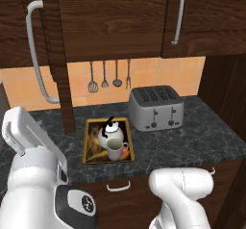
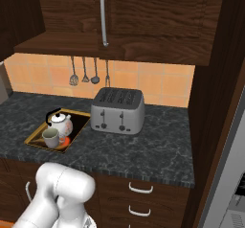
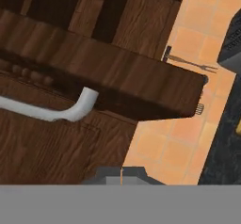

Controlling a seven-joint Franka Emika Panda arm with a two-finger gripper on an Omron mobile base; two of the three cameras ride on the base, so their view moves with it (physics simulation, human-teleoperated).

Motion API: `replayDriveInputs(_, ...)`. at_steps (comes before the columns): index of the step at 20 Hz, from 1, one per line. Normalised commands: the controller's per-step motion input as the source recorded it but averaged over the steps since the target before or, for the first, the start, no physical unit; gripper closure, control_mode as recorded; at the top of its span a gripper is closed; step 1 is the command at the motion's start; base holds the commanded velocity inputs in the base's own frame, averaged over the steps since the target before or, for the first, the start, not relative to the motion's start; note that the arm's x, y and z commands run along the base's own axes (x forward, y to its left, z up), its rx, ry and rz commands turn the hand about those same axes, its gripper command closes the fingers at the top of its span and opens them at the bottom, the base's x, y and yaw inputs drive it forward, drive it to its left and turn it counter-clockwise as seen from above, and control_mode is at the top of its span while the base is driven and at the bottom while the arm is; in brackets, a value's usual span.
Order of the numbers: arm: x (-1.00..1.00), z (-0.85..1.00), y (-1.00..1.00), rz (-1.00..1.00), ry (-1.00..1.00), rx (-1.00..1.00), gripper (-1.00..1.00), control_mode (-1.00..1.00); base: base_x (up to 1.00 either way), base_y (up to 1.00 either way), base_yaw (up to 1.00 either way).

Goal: Pick the kettle from the counter and place it on the tray. Then pick the mug from the cabinet and place it on the tray. Then close the cabinet doors.

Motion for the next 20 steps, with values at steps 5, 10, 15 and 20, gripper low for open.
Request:
replayDriveInputs(5, 0.96, -0.18, 0.5, -0.22, -0.01, -0.06, 1.0, -1.0, 0.0, 0.0, 0.0)
replayDriveInputs(10, 0.4, -0.04, 0.46, -0.01, 0.0, -0.02, 1.0, -1.0, 0.0, 0.0, 0.0)
replayDriveInputs(15, 0.47, -0.03, -0.09, -0.13, 0.0, -0.11, 1.0, -1.0, 0.0, 0.0, 0.0)
replayDriveInputs(20, 0.21, -0.02, -0.53, -0.17, -0.06, -0.06, 1.0, -1.0, 0.0, 0.0, 0.0)
